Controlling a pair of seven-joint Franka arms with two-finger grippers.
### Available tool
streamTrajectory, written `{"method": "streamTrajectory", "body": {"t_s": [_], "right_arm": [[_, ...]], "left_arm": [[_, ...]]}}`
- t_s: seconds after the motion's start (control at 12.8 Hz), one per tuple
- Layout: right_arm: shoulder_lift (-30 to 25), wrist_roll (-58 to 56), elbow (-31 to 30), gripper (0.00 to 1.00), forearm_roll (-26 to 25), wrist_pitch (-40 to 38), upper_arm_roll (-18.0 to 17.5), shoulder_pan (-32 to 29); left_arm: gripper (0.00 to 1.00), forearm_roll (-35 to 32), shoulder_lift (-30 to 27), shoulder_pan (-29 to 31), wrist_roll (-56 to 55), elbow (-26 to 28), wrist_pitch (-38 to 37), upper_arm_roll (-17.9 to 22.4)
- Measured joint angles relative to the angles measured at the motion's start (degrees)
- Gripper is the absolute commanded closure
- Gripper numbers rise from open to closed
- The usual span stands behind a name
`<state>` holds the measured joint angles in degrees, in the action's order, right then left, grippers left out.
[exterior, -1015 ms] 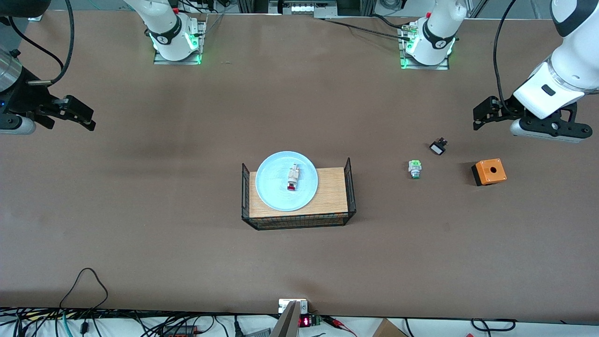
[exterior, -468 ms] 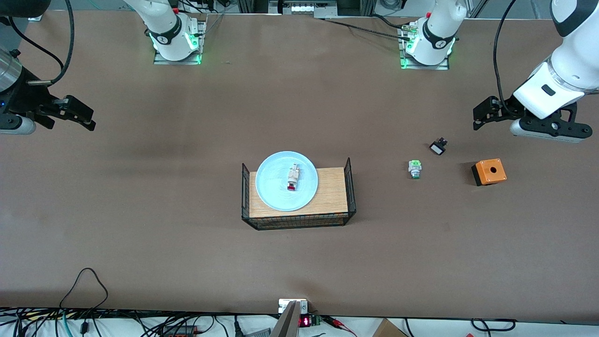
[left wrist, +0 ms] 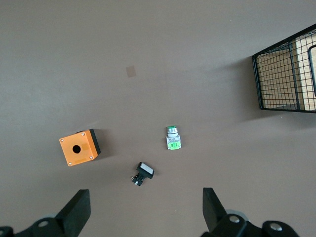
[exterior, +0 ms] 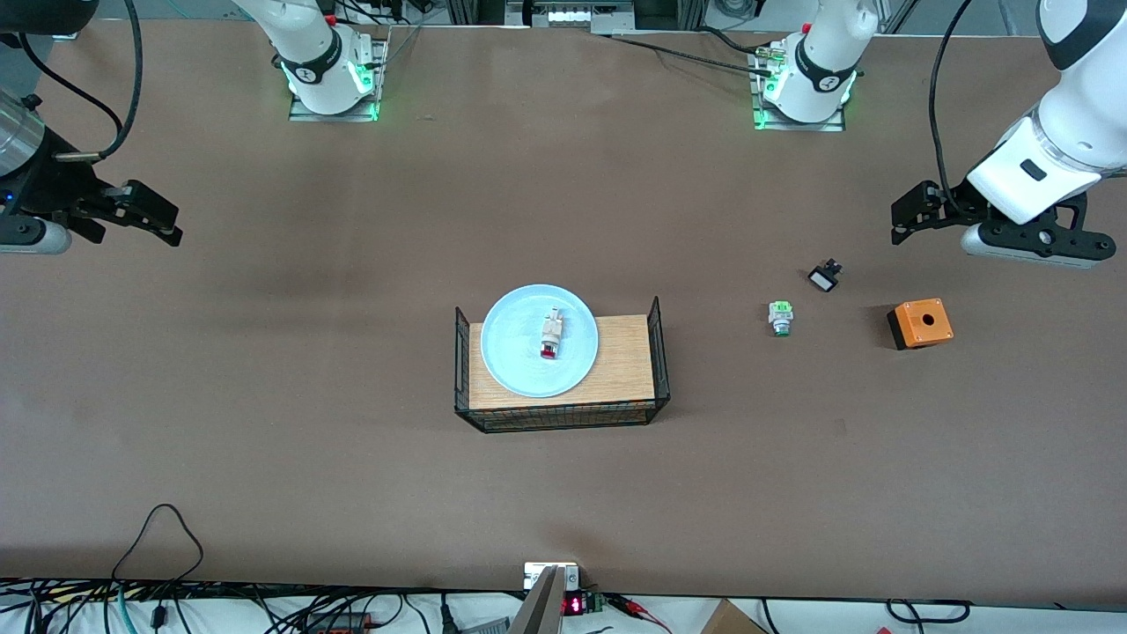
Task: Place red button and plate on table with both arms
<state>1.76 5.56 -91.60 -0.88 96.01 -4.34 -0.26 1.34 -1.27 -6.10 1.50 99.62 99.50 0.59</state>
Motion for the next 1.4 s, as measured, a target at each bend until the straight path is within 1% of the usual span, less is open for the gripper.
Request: {"method": "streamTrajectory", "body": {"t_s": [0.23,0.55,0.78,0.94,1.09,1.4], "right_arm": [[0.25,0.0,-0.01,0.0,0.03,-1.31,-0.26,0.74],[0.44,1.96,-0.87,0.0,0.09,-2.2,-0.43,3.48],[1.04,1.92,-1.92,0.0,0.34,-0.07,-0.47,4.42],[1.78,-0.11,-2.95,0.0,0.37,1.61,-0.51,5.18],[3.07,-3.38,-3.35,0.0,0.47,1.68,-0.56,6.42],[5.54,-4.15,-3.58,0.0,0.47,2.2,-0.58,7.46]], "left_arm": [[0.0,0.0,0.0,0.0,0.0,0.0,-0.02,-0.01],[0.0,0.0,0.0,-0.02,0.0,0.0,-0.11,-0.02],[0.0,0.0,0.0,-0.04,0.0,-0.09,-0.12,-0.03],[0.0,0.0,0.0,-0.04,0.0,-0.09,-0.14,-0.03],[0.0,0.0,0.0,-0.05,0.0,-0.1,-0.36,-0.05],[0.0,0.0,0.0,-0.06,0.0,-0.14,-0.51,-0.05]]}}
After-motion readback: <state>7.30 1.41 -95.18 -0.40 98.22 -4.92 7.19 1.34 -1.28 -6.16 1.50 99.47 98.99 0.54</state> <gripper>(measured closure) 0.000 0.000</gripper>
